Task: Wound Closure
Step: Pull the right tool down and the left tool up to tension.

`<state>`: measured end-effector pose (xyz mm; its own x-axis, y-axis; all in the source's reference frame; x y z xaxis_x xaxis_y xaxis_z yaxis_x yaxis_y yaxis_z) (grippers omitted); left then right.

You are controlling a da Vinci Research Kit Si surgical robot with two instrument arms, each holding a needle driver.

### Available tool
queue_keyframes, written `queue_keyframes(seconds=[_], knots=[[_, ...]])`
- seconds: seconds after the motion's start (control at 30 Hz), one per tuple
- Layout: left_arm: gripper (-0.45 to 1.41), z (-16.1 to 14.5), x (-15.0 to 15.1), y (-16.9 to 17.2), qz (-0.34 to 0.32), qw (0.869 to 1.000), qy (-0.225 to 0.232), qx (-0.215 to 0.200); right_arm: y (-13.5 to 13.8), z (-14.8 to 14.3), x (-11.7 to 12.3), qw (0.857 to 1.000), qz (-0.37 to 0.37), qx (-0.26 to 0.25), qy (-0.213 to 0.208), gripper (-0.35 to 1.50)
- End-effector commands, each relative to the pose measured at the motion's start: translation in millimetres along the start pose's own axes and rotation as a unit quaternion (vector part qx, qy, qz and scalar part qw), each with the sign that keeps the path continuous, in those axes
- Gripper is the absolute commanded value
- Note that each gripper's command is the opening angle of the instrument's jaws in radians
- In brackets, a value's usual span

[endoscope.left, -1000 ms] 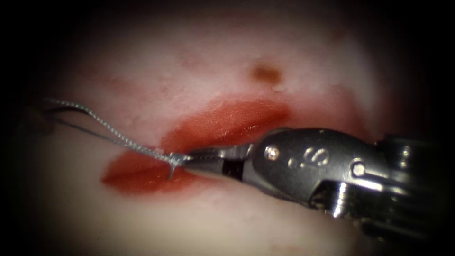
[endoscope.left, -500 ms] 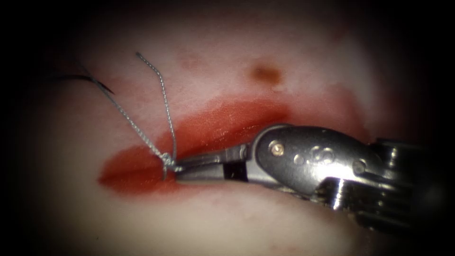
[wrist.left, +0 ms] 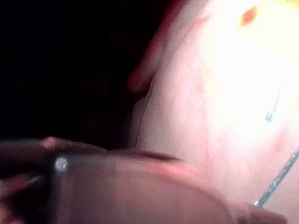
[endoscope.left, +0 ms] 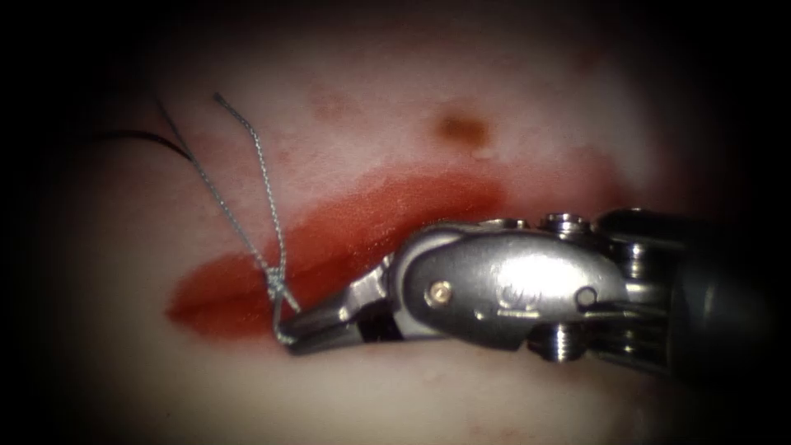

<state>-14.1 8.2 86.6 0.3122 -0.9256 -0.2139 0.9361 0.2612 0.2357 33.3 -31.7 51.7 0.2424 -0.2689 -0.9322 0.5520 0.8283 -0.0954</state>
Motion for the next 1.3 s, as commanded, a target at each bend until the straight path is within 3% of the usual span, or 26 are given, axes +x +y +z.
queue_keyframes(seconds=[0.03, 0.3, 0.5, 0.8, 1.3], knots=[[-0.45, -0.8, -1.3, 0.2, -0.001, 1.000, -0.006, -0.005, 1.7, 0.7, 0.8, 1.000, -0.011, -0.001, -0.003, -0.35], [-0.45, 0.2, -1.9, 0.9, -0.002, 0.999, -0.017, -0.029, 1.4, 1.0, 0.8, 0.999, -0.025, 0.024, -0.036, -0.35], [-0.45, 1.8, -2.1, 0.5, -0.006, 0.999, -0.023, -0.039, 0.6, 2.2, 0.5, 0.995, -0.028, 0.075, -0.058, -0.35], [-0.45, 3.5, -2.2, 0.4, -0.007, 0.999, -0.018, -0.050, -0.9, 3.5, 0.1, 0.990, 0.014, 0.131, -0.054, -0.35], [-0.45, 3.9, -2.4, 1.5, 0.002, 0.998, -0.019, -0.060, -2.0, 4.7, 0.4, 0.986, 0.043, 0.147, -0.059, -0.35]])
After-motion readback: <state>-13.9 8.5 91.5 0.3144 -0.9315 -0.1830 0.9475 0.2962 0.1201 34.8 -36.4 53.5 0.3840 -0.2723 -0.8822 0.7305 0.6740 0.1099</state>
